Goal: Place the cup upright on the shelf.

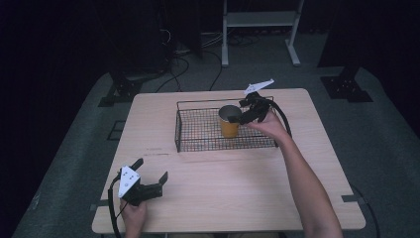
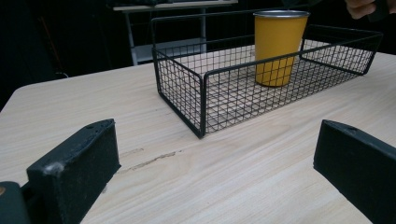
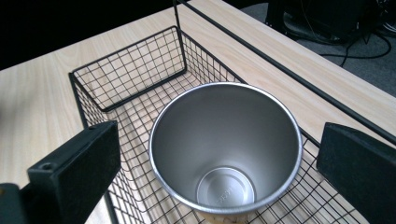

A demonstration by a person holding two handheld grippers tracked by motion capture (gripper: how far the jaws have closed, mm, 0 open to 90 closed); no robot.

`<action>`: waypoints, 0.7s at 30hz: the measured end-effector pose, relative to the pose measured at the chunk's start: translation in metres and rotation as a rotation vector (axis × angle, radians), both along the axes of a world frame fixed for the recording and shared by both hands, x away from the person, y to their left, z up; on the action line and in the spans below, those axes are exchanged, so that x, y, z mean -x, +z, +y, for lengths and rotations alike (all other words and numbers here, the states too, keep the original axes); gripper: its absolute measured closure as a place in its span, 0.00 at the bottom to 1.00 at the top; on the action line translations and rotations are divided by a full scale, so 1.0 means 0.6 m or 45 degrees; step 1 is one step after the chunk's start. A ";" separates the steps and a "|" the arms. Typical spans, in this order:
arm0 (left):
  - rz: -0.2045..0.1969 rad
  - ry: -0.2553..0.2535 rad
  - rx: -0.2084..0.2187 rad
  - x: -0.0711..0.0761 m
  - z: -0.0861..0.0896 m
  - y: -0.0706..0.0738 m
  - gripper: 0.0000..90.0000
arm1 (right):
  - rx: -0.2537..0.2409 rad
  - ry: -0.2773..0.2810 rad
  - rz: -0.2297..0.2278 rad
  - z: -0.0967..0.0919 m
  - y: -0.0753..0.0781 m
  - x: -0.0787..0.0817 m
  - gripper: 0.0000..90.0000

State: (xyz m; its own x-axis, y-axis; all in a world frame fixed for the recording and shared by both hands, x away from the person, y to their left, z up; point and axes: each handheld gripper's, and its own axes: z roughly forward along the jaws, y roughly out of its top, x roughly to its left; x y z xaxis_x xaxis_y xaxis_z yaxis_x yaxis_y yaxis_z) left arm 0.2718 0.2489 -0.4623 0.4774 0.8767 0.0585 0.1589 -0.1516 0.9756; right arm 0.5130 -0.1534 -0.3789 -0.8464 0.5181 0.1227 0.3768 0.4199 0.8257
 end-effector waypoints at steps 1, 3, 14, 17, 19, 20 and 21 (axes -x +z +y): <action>-0.001 0.001 0.000 0.000 0.000 0.000 0.00 | -0.007 0.002 0.001 -0.002 0.002 0.002 0.00; -0.001 0.000 -0.003 0.000 0.000 0.000 0.00 | -0.019 0.004 -0.002 -0.007 0.007 0.005 0.00; -0.005 -0.004 -0.012 0.002 -0.002 0.000 0.00 | -0.075 0.021 -0.024 -0.039 0.020 0.036 0.00; -0.005 -0.004 -0.020 0.002 -0.003 0.000 0.00 | -0.082 0.026 -0.010 -0.050 0.023 0.042 0.00; -0.006 -0.004 -0.017 0.002 -0.003 0.000 0.00 | -0.085 0.024 -0.008 -0.056 0.027 0.045 0.00; -0.008 -0.005 -0.015 0.002 -0.003 0.000 0.00 | -0.093 0.023 -0.008 -0.059 0.029 0.046 0.00; -0.007 -0.006 -0.014 0.001 -0.002 0.000 0.00 | -0.097 0.025 -0.009 -0.061 0.031 0.047 0.00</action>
State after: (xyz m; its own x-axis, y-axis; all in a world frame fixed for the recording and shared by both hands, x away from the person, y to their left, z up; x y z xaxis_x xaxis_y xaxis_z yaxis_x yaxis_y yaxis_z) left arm 0.2709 0.2474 -0.4622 0.4810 0.8738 0.0707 0.1526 -0.1629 0.9748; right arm 0.4845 -0.1899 -0.3601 -0.8573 0.4909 0.1552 0.3632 0.3631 0.8580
